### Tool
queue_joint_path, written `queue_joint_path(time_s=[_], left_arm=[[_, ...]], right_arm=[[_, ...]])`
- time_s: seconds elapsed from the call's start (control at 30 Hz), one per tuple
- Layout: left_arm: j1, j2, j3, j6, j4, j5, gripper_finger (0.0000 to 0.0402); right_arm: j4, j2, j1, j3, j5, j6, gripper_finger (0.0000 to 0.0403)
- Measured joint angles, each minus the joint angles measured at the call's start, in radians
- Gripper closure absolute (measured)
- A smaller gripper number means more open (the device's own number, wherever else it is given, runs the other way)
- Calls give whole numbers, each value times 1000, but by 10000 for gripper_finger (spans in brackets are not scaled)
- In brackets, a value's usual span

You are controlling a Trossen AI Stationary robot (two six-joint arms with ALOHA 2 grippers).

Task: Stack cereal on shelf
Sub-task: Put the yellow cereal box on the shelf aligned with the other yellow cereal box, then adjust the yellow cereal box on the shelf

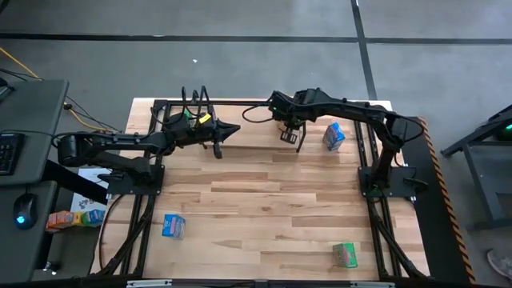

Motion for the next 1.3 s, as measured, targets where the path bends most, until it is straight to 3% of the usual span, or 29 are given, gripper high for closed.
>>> queue_joint_path(time_s=[0.43,0.6,0.7,0.87,1.13,1.3], left_arm=[[0,0,0,0,0,0,401],[0,0,0,10,0,-1,401],[0,0,0,25,0,-1,401],[0,0,0,25,-1,-1,401],[0,0,0,19,-3,-1,401],[1,0,0,35,-2,-19,401]], right_arm=[[-15,0,-6,-1,44,-53,403],[-63,-12,-5,56,-69,-112,403],[-63,-27,-5,119,-79,-135,403],[52,-31,-50,206,-2,-140,403],[337,-28,-203,70,-212,-112,403],[516,-27,-245,-9,-237,-91,403]])
